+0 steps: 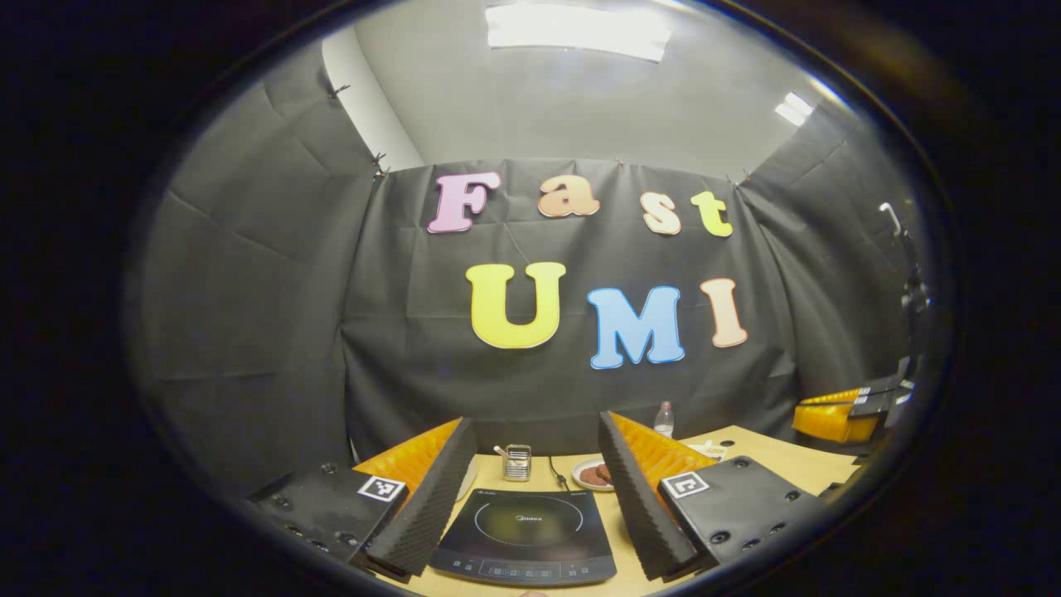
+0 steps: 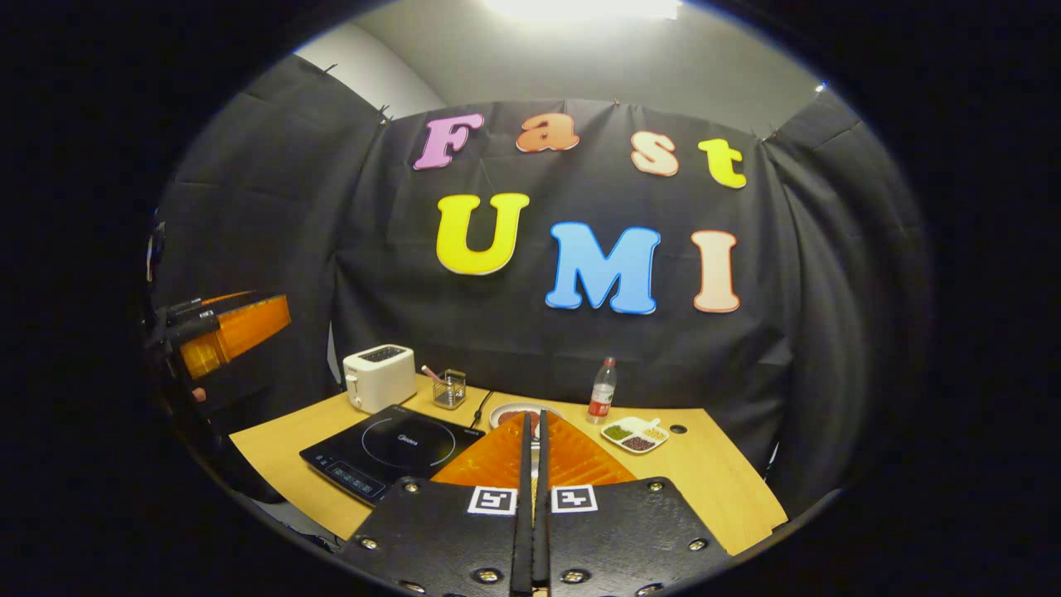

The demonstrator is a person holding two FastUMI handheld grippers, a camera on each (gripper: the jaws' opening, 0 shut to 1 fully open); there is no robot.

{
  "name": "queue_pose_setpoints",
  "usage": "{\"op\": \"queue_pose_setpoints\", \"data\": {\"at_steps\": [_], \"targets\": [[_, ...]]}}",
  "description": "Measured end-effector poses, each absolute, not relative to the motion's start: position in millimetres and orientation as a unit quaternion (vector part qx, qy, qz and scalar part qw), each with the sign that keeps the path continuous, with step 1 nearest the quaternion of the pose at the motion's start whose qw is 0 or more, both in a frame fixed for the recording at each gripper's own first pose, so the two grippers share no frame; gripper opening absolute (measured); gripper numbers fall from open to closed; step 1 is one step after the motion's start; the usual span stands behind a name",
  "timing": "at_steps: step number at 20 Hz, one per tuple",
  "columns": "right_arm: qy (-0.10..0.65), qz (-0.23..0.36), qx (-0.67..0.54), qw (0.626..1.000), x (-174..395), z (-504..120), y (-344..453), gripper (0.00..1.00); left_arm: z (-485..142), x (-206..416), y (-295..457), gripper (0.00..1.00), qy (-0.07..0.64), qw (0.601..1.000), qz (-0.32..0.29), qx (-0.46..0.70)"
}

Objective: First push the handle of the pot to place it horizontally, then grasp the pot with both hands and set it on the induction cooktop.

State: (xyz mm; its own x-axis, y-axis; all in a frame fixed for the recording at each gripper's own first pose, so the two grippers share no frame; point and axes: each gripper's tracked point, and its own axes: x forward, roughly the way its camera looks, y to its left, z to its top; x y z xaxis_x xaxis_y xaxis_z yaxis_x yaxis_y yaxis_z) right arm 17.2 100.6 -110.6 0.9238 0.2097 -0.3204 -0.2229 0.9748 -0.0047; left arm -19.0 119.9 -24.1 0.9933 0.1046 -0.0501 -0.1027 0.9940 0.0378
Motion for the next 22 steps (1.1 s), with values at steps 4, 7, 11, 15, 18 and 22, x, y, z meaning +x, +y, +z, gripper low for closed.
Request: {"op": "queue_pose_setpoints", "data": {"at_steps": [4, 7, 11, 15, 18, 22], "targets": [[0.23, 0.161, -0.02, 0.96, 12, -153, 106, 0.01, -40, -10, 115, 0.96, 0.042, 0.997, 0.067, 0.008], [0.272, 0.186, -0.018, 0.944, 13, -185, 103, 0.01, -51, 3, 106, 0.96, 0.054, 0.996, 0.074, 0.007], [0.331, 0.211, -0.011, 0.92, 13, -233, 95, 0.01, -61, 26, 87, 0.96, 0.067, 0.995, 0.076, 0.006], [0.377, 0.233, -0.009, 0.896, 9, -276, 88, 0.01, -68, 45, 79, 0.96, 0.073, 0.993, 0.089, 0.02], [0.414, 0.252, -0.004, 0.875, 3, -305, 87, 0.01, -73, 57, 73, 0.96, 0.079, 0.992, 0.094, 0.023], [0.463, 0.29, 0.013, 0.837, -8, -336, 89, 0.01, -78, 73, 67, 0.97, 0.084, 0.99, 0.105, 0.031]]}}
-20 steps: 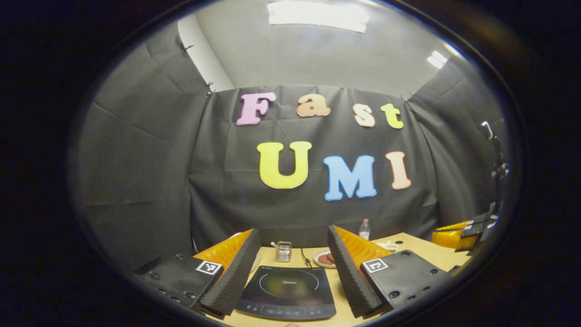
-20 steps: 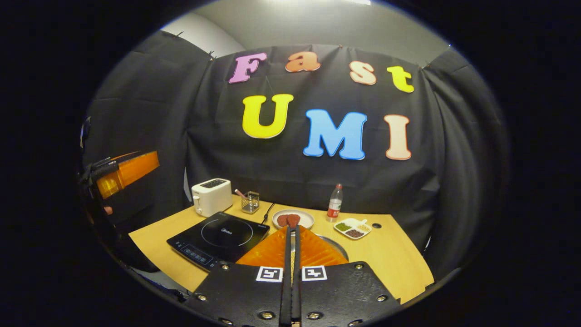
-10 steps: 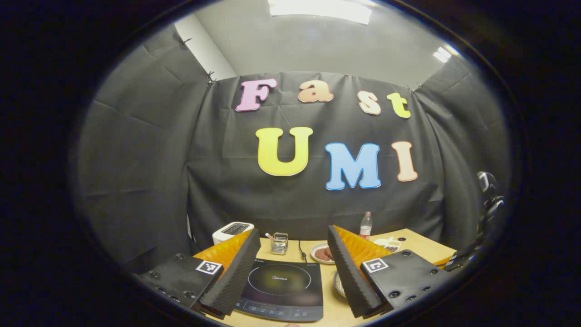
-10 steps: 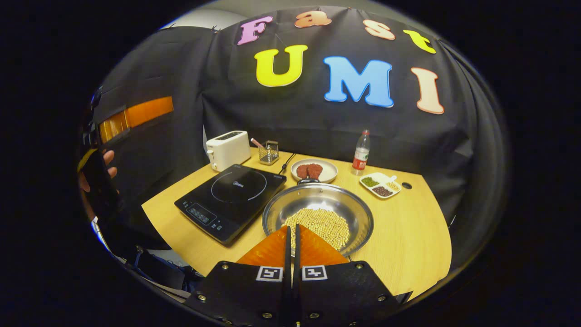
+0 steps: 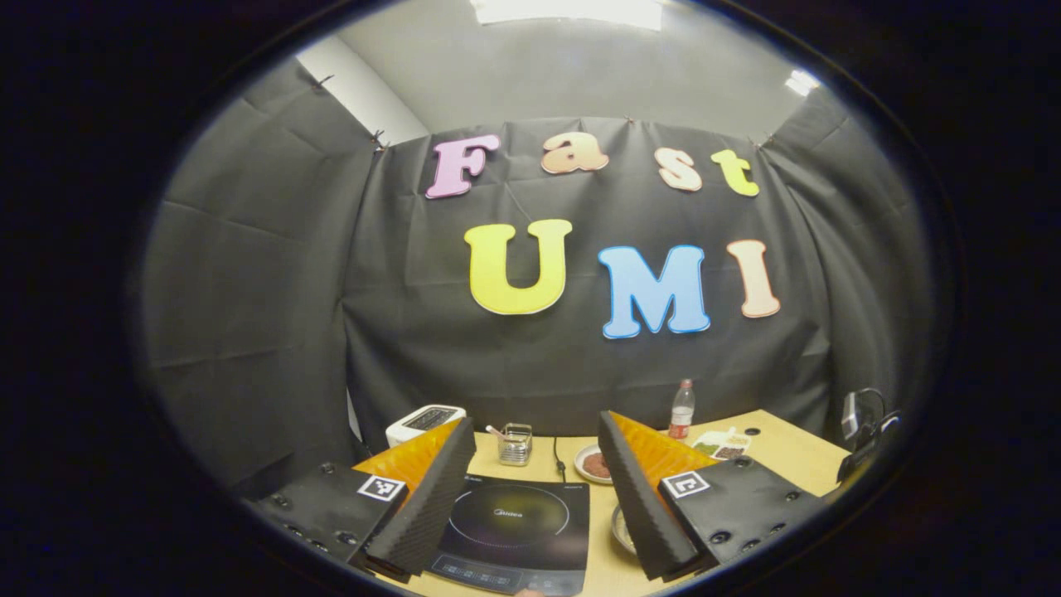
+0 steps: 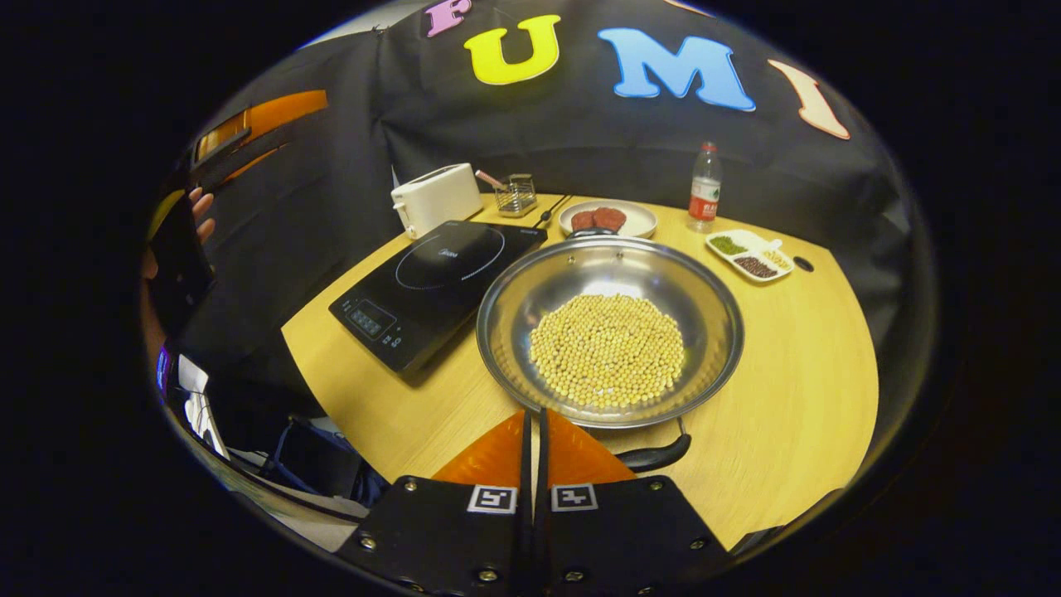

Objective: First push the handle of the pot to place it horizontally, then grasp the pot with both hands and set it on the induction cooktop.

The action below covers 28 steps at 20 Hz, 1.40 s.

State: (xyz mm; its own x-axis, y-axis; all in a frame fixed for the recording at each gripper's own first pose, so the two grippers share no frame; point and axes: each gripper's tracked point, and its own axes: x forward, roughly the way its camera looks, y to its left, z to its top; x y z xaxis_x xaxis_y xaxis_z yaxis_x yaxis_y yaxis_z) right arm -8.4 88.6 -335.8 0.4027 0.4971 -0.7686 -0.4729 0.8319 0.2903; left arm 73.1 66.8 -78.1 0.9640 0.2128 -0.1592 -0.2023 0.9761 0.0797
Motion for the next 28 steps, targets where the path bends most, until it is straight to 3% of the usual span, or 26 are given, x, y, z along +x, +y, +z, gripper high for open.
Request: {"op": "queue_pose_setpoints", "data": {"at_steps": [6, 13, 28], "targets": [[0.517, 0.307, 0.047, 0.798, -13, -364, 77, 0.01, -84, 92, 53, 0.99, 0.088, 0.989, 0.115, 0.041], [0.539, 0.291, 0.054, 0.789, -6, -374, 41, 0.01, -95, 112, 33, 0.96, 0.093, 0.988, 0.114, 0.043], [0.542, 0.187, 0.041, 0.818, 68, -400, -51, 0.01, -137, 140, 0, 0.97, 0.13, 0.987, 0.093, 0.032]]}}
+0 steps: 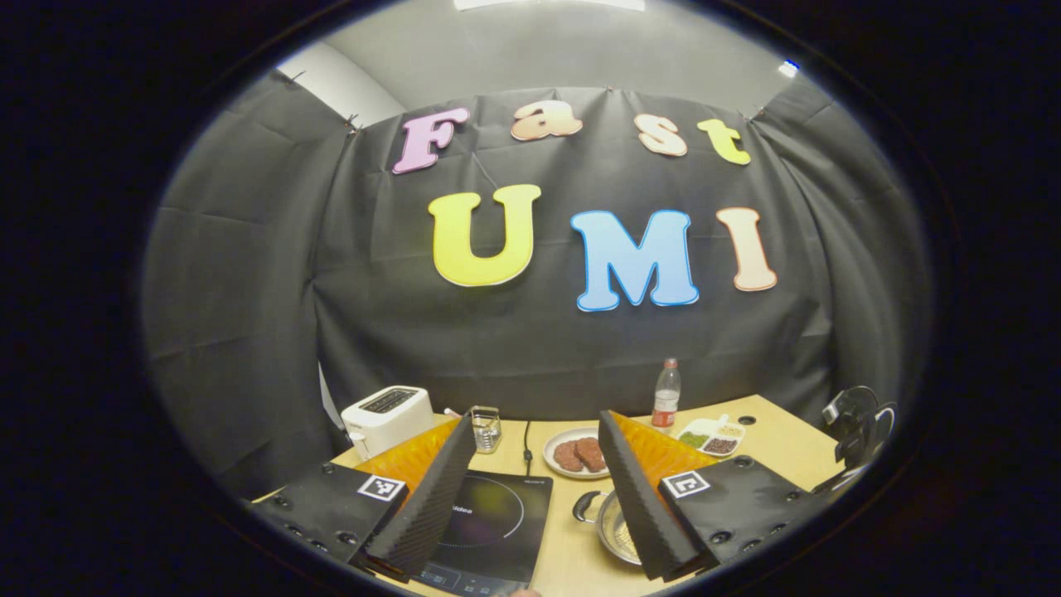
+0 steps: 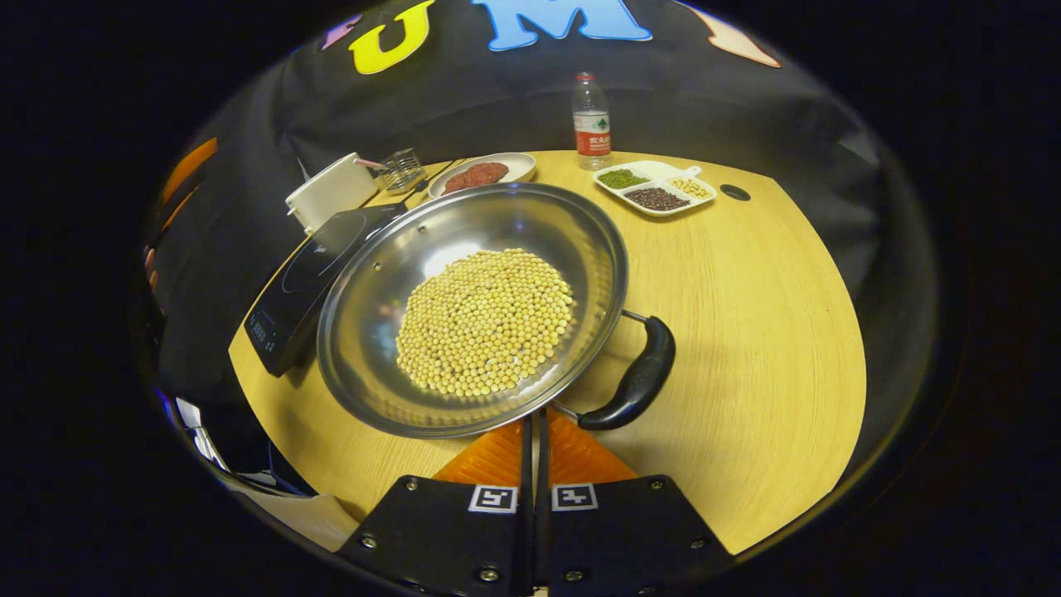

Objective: First push the handle of the pot to place it horizontally, then grasp the pot with both hands and set it on the induction cooktop.

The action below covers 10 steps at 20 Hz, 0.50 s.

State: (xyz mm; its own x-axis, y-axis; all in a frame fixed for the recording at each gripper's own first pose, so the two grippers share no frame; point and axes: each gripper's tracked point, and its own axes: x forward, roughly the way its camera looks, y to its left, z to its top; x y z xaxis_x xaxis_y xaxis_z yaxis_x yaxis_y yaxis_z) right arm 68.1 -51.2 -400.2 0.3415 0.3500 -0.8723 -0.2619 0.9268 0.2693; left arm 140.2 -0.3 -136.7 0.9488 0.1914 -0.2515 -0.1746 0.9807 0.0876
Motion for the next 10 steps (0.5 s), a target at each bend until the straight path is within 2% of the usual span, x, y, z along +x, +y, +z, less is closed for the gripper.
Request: {"op": "queue_pose_setpoints", "data": {"at_steps": [3, 5, 6, 8, 9, 10], "targets": [[0.543, 0.157, 0.051, 0.823, 83, -408, -67, 0.01, -148, 143, 0, 0.99, 0.144, 0.985, 0.091, 0.035], [0.538, 0.14, 0.062, 0.829, 93, -410, -74, 0.01, -160, 144, -3, 0.94, 0.157, 0.983, 0.085, 0.034], [0.536, 0.133, 0.069, 0.831, 96, -411, -77, 0.02, -165, 144, -4, 0.99, 0.164, 0.982, 0.084, 0.033], [0.529, 0.117, 0.083, 0.836, 104, -412, -81, 0.02, -178, 143, -8, 0.99, 0.176, 0.981, 0.08, 0.032], [0.524, 0.108, 0.089, 0.84, 109, -411, -85, 0.02, -184, 142, -10, 0.94, 0.181, 0.98, 0.076, 0.031], [0.518, 0.099, 0.094, 0.844, 112, -411, -87, 0.02, -191, 143, -14, 0.97, 0.187, 0.979, 0.071, 0.03]]}}
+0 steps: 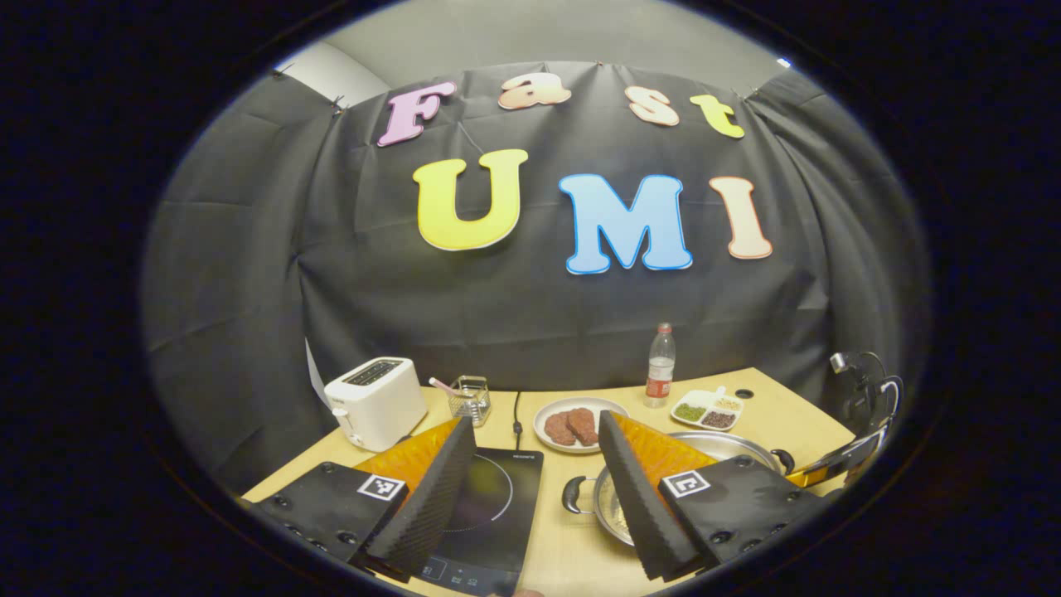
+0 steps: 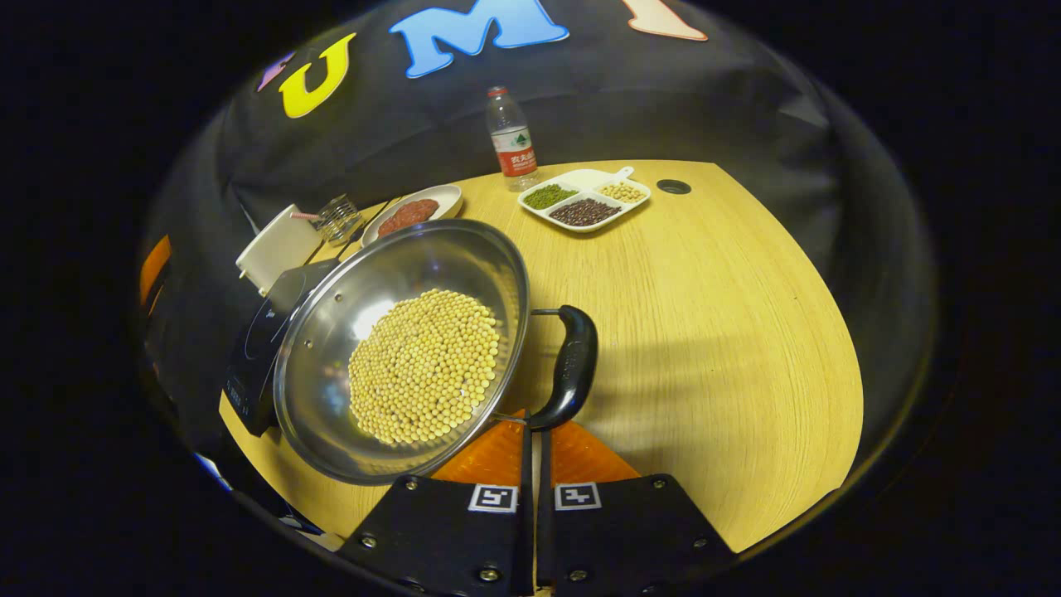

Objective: First push the handle of the pot to place it horizontally, then grasp the pot with both hands and set it on the induction cooktop.

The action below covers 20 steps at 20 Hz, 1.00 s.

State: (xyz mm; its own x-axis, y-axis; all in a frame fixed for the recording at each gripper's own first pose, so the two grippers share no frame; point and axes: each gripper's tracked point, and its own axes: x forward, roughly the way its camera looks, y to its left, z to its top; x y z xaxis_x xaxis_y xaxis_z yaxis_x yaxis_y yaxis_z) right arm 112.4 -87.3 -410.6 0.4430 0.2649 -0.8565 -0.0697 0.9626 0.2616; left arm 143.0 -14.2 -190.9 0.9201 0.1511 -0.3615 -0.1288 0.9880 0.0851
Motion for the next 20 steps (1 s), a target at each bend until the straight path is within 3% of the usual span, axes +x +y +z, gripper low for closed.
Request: {"op": "queue_pose_setpoints", "data": {"at_steps": [7, 9, 11, 12, 17, 20], "targets": [[0.424, 0.036, 0.11, 0.898, 129, -370, -115, 0.07, -244, 142, -39, 0.94, 0.229, 0.973, 0.028, 0.02], [0.399, 0.029, 0.12, 0.909, 135, -357, -115, 0.31, -262, 146, -41, 0.97, 0.244, 0.97, 0.022, 0.01], [0.385, 0.021, 0.113, 0.916, 140, -349, -119, 0.95, -274, 152, -43, 0.94, 0.253, 0.967, 0.019, 0.004], [0.378, 0.018, 0.108, 0.919, 141, -346, -118, 1.0, -279, 156, -45, 0.97, 0.258, 0.966, 0.015, 0.001], [0.37, 0.023, 0.104, 0.923, 156, -347, -109, 0.98, -316, 172, -47, 0.95, 0.293, 0.956, 0.002, -0.004], [0.376, 0.026, 0.099, 0.921, 162, -354, -104, 0.98, -339, 177, -50, 0.99, 0.317, 0.948, -0.003, -0.003]]}}
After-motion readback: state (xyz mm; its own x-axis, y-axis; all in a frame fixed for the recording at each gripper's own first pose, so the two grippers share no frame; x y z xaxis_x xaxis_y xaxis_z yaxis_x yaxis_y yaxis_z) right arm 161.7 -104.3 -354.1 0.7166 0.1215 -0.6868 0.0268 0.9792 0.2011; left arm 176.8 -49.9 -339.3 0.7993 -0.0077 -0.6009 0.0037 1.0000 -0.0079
